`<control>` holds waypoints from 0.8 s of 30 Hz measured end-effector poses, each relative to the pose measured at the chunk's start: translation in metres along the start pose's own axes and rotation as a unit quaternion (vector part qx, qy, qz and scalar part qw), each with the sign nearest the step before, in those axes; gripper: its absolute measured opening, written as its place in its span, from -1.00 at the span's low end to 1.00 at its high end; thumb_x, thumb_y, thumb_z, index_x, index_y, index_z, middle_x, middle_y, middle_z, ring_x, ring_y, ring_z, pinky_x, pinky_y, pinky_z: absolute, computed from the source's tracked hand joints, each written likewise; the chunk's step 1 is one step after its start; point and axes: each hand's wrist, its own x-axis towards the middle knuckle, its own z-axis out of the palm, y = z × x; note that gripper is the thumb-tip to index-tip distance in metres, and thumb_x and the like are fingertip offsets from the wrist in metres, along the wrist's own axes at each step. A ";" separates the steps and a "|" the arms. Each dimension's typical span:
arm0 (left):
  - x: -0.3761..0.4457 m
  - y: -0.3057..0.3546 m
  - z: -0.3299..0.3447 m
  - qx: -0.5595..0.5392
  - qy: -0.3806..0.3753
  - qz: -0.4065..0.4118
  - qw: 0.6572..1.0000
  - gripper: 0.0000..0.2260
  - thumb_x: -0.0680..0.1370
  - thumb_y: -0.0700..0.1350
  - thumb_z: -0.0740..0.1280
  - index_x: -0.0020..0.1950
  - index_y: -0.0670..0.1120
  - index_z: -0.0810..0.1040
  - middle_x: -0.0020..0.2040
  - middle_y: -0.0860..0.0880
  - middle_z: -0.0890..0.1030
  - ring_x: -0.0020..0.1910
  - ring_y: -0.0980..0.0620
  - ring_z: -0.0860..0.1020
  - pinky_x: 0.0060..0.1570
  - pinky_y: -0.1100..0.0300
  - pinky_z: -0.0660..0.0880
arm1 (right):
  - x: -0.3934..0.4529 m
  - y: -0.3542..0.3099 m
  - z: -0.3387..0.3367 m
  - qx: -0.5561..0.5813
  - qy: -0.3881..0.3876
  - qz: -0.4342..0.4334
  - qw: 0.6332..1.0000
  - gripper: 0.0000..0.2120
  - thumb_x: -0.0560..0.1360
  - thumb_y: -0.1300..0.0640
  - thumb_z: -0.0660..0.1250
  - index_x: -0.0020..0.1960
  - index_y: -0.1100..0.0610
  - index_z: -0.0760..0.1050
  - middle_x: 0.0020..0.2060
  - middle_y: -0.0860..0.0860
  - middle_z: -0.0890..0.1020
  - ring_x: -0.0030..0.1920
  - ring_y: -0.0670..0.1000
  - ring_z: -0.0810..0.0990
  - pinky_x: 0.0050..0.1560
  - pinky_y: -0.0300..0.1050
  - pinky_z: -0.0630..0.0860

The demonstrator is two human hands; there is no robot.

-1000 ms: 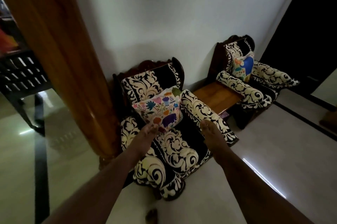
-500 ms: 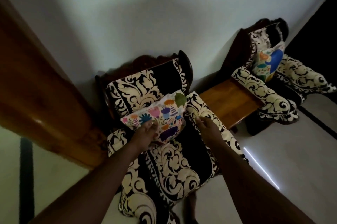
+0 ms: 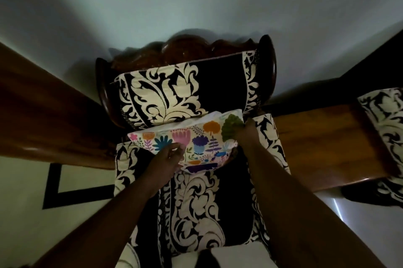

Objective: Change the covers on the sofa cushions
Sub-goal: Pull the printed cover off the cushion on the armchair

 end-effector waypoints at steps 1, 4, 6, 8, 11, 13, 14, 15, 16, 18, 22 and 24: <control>0.007 0.002 0.008 0.000 0.005 -0.004 1.000 -0.71 0.55 0.27 0.23 0.20 0.19 0.48 0.15 0.00 0.61 0.04 -0.01 0.64 -0.21 0.27 0.48 | 0.017 0.005 0.003 0.016 -0.014 0.004 1.000 -0.23 0.45 -0.04 0.48 0.53 0.09 0.21 0.26 0.03 0.52 0.20 0.13 0.57 0.14 0.14 0.61; 0.020 0.012 0.026 0.032 0.006 0.004 0.999 -0.62 0.59 0.24 0.23 0.32 0.09 0.48 0.17 0.01 0.61 0.01 0.05 0.62 -0.20 0.29 0.51 | 0.027 0.004 0.010 0.015 -0.036 0.003 0.999 -0.35 0.56 0.10 0.41 0.53 0.20 0.21 0.26 0.13 0.51 0.24 0.17 0.54 0.22 0.12 0.57; 0.027 0.016 0.036 0.059 0.007 -0.001 0.998 -0.53 0.55 0.30 0.23 0.33 0.05 0.49 0.15 0.00 0.63 -0.02 0.05 0.62 -0.09 0.18 0.59 | 0.021 0.002 0.009 -0.051 -0.050 -0.019 0.997 -0.62 0.58 0.13 0.37 0.34 0.25 0.46 0.17 0.19 0.61 0.16 0.21 0.60 0.18 0.09 0.58; 0.029 0.017 0.045 0.109 0.001 -0.008 0.994 -0.45 0.51 0.37 0.18 0.23 -0.02 0.54 0.07 -0.04 0.64 -0.01 0.00 0.60 0.08 0.03 0.56 | 0.005 0.007 0.009 -0.045 -0.054 -0.042 0.997 -0.78 0.56 0.15 0.40 0.17 0.21 0.61 0.00 0.11 0.69 0.05 0.16 0.67 0.06 -0.01 0.64; 0.019 0.017 0.061 0.131 -0.019 -0.048 0.990 -0.36 0.48 0.47 0.08 0.11 -0.04 0.56 -0.01 -0.06 0.65 -0.04 -0.07 0.60 0.08 -0.02 0.52 | -0.054 0.014 0.015 0.045 -0.073 -0.123 0.989 -0.90 0.53 0.36 0.40 0.00 0.23 0.63 -0.21 -0.01 0.69 -0.15 0.06 0.71 -0.22 -0.28 0.61; 0.004 0.014 0.071 0.084 -0.044 -0.098 0.991 -0.31 0.45 0.56 0.05 0.16 0.04 0.56 0.03 -0.02 0.67 0.00 -0.08 0.62 -0.05 0.00 0.56 | -0.102 0.024 0.024 0.031 -0.081 -0.227 0.970 -0.81 0.50 0.38 0.43 -0.12 0.09 0.58 -0.24 -0.08 0.67 -0.21 -0.05 0.68 -0.21 -0.23 0.60; -0.004 0.010 0.075 0.056 -0.039 -0.125 0.990 -0.25 0.38 0.62 0.06 0.18 0.05 0.57 0.05 -0.01 0.68 0.02 -0.08 0.63 -0.12 0.04 0.56 | -0.125 0.033 0.030 0.000 -0.078 -0.259 0.963 -0.79 0.48 0.34 0.46 -0.15 0.05 0.55 -0.23 -0.10 0.64 -0.20 -0.09 0.65 -0.20 -0.17 0.60; -0.010 0.004 0.078 0.019 -0.020 -0.150 0.988 -0.25 0.36 0.62 0.12 0.17 0.05 0.59 0.04 -0.01 0.69 0.02 -0.08 0.64 -0.15 0.06 0.58 | -0.145 0.046 0.037 -0.022 -0.077 -0.272 0.959 -0.79 0.46 0.32 0.48 -0.15 0.06 0.53 -0.22 -0.10 0.63 -0.19 -0.10 0.62 -0.19 -0.10 0.59; -0.021 -0.005 0.079 -0.016 0.006 -0.171 0.985 -0.35 0.41 0.54 0.22 0.16 0.04 0.62 0.01 -0.02 0.70 0.00 -0.07 0.66 -0.17 0.07 0.60 | -0.168 0.057 0.043 -0.033 -0.068 -0.281 0.957 -0.79 0.44 0.31 0.49 -0.14 0.06 0.52 -0.20 -0.08 0.62 -0.17 -0.08 0.60 -0.18 -0.06 0.59; -0.042 -0.020 0.076 -0.054 0.065 -0.176 0.981 -0.69 0.54 0.15 0.38 0.16 -0.02 0.64 -0.04 -0.06 0.71 -0.05 -0.09 0.68 -0.17 0.06 0.63 | -0.206 0.076 0.055 -0.042 -0.049 -0.303 0.951 -0.71 0.42 0.27 0.50 -0.06 -0.02 0.47 -0.15 -0.05 0.61 -0.13 -0.03 0.59 -0.14 -0.05 0.58; -0.083 -0.050 0.053 -0.017 0.104 -0.118 0.987 -0.84 0.54 -0.18 0.32 0.07 -0.04 0.63 -0.06 -0.09 0.69 -0.10 -0.09 0.67 -0.05 -0.01 0.63 | -0.253 0.083 0.064 -0.021 -0.122 -0.258 0.958 -0.57 0.47 0.13 0.54 0.16 -0.14 0.38 -0.10 -0.15 0.65 -0.08 -0.19 0.64 -0.06 -0.25 0.58; -0.103 -0.062 0.035 -0.008 0.085 -0.092 0.992 -0.83 0.53 -0.21 0.30 0.04 -0.04 0.63 -0.06 -0.09 0.70 -0.08 -0.11 0.67 -0.05 -0.02 0.63 | -0.269 0.080 0.065 -0.004 -0.132 -0.235 0.963 -0.63 0.53 0.06 0.47 0.27 -0.05 0.41 -0.17 -0.14 0.68 -0.15 -0.21 0.67 -0.14 -0.28 0.58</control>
